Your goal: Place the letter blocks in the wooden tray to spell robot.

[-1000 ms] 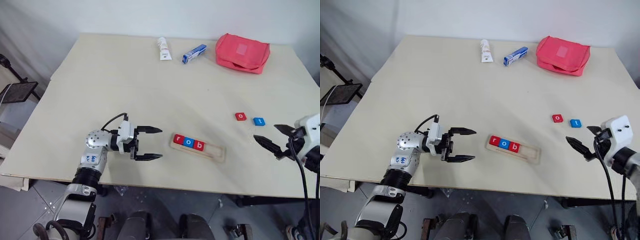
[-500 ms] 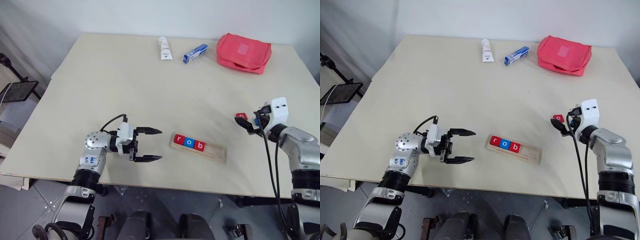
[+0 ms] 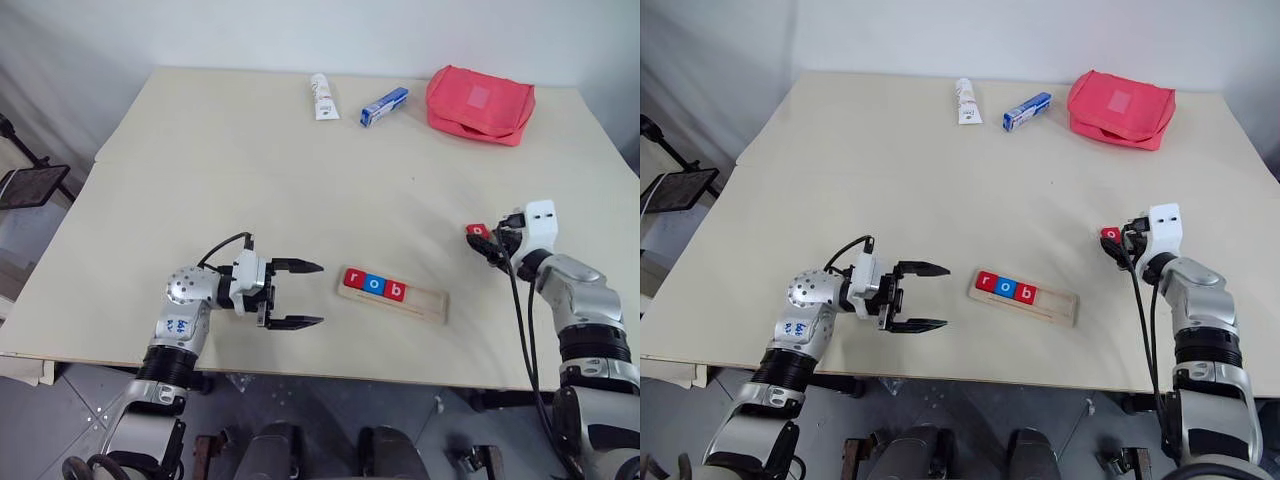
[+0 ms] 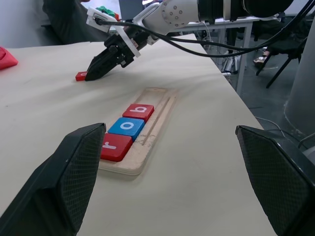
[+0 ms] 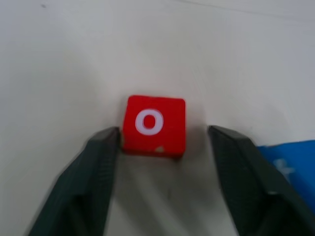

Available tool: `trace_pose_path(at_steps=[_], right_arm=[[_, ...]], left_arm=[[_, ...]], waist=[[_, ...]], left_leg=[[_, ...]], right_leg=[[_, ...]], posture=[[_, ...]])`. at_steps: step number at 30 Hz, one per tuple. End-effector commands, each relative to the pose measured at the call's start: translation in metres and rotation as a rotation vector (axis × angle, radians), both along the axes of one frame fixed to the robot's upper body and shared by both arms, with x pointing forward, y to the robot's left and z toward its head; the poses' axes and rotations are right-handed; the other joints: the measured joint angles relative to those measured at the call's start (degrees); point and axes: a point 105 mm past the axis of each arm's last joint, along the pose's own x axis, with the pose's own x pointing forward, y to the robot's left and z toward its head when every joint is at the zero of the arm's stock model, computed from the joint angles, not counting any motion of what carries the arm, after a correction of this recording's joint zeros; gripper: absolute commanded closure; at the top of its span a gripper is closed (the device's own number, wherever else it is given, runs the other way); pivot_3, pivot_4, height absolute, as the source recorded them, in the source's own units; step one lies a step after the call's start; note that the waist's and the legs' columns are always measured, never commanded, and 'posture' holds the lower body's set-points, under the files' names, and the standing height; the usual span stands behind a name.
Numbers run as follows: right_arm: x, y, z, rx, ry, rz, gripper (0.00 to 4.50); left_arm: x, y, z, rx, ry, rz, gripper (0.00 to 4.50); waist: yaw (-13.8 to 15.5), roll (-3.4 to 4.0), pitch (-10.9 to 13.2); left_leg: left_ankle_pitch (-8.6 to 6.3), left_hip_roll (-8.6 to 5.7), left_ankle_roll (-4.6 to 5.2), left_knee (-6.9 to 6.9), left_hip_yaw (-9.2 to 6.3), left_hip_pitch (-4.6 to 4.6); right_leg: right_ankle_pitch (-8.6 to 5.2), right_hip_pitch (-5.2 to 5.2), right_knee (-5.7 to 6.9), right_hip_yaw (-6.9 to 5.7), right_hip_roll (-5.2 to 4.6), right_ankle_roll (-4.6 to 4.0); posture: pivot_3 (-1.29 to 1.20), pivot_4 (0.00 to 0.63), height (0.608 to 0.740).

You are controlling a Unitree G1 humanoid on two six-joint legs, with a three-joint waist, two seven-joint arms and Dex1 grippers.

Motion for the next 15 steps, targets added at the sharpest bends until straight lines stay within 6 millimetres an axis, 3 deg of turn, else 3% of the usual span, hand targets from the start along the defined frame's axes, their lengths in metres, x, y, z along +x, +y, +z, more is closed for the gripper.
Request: trace_pose_path(at_steps=[1, 8, 15], right_arm=[[-0.003, -0.005, 0.001, 0.013, -0.008, -0.020, 3.01], [-0.006, 0.002, 0.028, -0.012, -0.100, 0.007, 3.06], [-0.040, 0.016, 0.059, -0.038, -0.177, 0.004, 3.06]], left_arm=[[-0.002, -0.001, 0.007, -0.016, -0.027, -0.005, 0.00], [-0.001, -0.002, 0.006, -0.018, -0.027, -0.005, 0.00], [0.003, -0.002, 0.007, -0.018, -0.023, -0.009, 0.00]], waist=[[0.03, 0.00, 0.00], [0.00, 0.01, 0.00], [0.34, 0.02, 0.01]], left_leg=[[0.00, 0.00, 0.00, 0.00, 0.00, 0.00], [0.00, 0.00, 0.00, 0.00, 0.01, -0.01], [0.00, -0.01, 0.00, -0.01, -0.02, -0.02]], right_leg=[[0.00, 0.00, 0.00, 0.01, 0.00, 0.00], [0.00, -0.02, 0.00, 0.01, 0.00, 0.00], [0.00, -0.03, 0.02, 0.02, -0.01, 0.00]], posture=[[0.00, 0.150, 0.740], [0.00, 0.150, 0.740], [0.00, 0.150, 0.740]])
